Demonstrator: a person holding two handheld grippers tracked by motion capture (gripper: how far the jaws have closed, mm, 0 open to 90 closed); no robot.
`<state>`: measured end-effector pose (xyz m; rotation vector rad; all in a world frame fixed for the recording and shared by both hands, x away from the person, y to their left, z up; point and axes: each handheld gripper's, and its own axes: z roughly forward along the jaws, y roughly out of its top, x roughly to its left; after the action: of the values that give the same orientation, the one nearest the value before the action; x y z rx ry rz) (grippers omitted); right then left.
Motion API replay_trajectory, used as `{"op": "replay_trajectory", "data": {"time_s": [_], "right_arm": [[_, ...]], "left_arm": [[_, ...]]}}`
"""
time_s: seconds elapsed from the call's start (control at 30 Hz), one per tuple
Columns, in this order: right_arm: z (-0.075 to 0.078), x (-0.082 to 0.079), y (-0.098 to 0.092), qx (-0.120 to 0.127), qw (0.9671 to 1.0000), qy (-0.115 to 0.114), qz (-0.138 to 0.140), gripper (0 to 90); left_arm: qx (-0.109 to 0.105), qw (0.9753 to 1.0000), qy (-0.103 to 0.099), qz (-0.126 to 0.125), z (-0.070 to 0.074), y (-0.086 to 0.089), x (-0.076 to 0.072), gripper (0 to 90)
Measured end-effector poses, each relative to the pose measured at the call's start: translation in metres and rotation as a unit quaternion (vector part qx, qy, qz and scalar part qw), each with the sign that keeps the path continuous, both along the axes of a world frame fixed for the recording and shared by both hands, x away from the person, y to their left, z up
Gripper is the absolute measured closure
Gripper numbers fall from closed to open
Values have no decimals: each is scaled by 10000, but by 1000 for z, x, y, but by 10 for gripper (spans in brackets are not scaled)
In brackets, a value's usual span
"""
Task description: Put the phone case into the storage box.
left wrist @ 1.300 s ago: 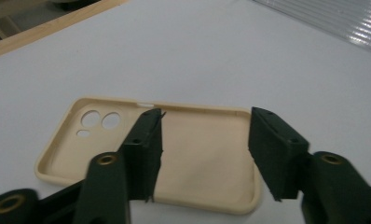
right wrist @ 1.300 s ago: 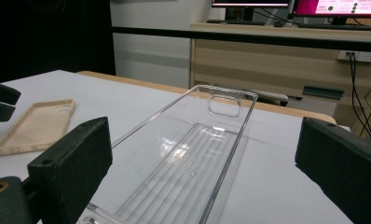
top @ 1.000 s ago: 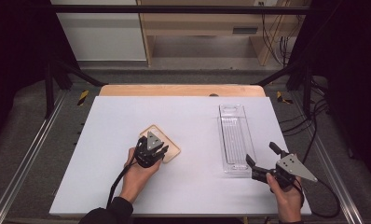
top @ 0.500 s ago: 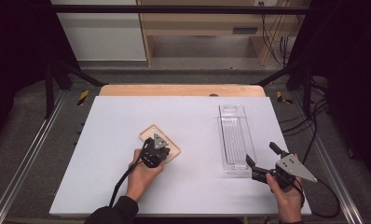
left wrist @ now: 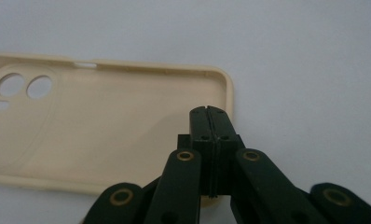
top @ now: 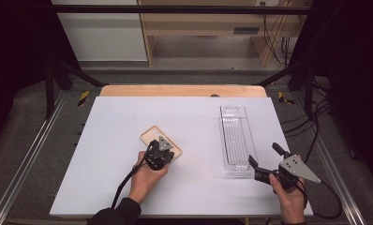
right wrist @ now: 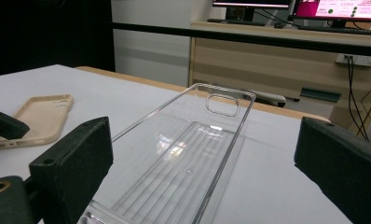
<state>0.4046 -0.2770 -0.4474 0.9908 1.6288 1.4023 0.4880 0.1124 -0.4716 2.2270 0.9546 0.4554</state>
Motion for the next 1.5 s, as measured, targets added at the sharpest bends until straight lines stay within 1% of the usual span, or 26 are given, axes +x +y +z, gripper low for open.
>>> {"op": "replay_trajectory", "data": {"time_s": [0.03, 0.07, 0.13, 0.2, 0.3, 0.33, 0.37, 0.4, 0.43, 0.47, 0.53, 0.57, 0.73, 0.8, 1.17, 1.27, 1.37, 1.5], "right_arm": [[0, 0, 0, 8, 10000, 4, -1, 45], [0, 0, 0, 12, 10000, 8, 0, 45], [0, 0, 0, -3, 10000, 6, 1, 45], [0, 0, 0, -11, 10000, -1, 0, 45], [0, 0, 0, -26, 10000, -3, -2, 45], [0, 0, 0, -26, 10000, -3, -2, 45], [0, 0, 0, -17, 10000, 5, -4, 45], [0, 0, 0, -8, 10000, 9, -2, 45], [0, 0, 0, -11, 10000, 8, -3, 45], [0, 0, 0, -11, 10000, 8, -3, 45], [0, 0, 0, -20, 10000, 4, 2, 45], [0, 0, 0, -20, 10000, 4, 2, 45], [0, 0, 1, -56, 10000, -11, 5, 45], [0, 0, 1, -52, 10000, -3, -1, 45], [0, 0, 1, -49, 10000, -6, 3, 45], [0, 0, 1, -47, 10000, -3, 1, 45], [0, 0, 1, -46, 10000, 10, 5, 45], [0, -1, 1, -46, 10000, 62, 46, 52]], "left_arm": [[19, 10000, 35, -87, 0, -2, -3, 900], [19, 10000, 35, -87, 0, -2, -3, 900], [60, 9998, 86, -180, -1, -4, -5, 900], [114, 9996, 66, -259, -1, -6, -9, 900], [76, 9990, 116, -432, -1, -10, -17, 900], [76, 9990, 116, -432, -1, -10, -17, 900], [70, 9985, 137, -519, -1, -12, -22, 900], [70, 9985, 137, -519, -1, -12, -22, 900], [67, 9981, 160, -596, -1, -13, -28, 900], [67, 9981, 160, -596, -1, -13, -28, 900], [27, 9975, 186, -678, -1, -16, -36, 900], [27, 9975, 186, -678, -1, -16, -36, 900], [-35, 9959, 261, -865, -1, -23, -50, 900], [-15, 9952, 272, -935, -1, -25, -54, 900], [-28, 9937, 295, -1084, -1, -32, -65, 900], [-66, 9931, 309, -1127, -1, -33, -69, 900], [-91, 9918, 351, -1227, -1, -36, -76, 900], [-124, 9908, 374, -1295, -2, -39, -81, 900]]}}
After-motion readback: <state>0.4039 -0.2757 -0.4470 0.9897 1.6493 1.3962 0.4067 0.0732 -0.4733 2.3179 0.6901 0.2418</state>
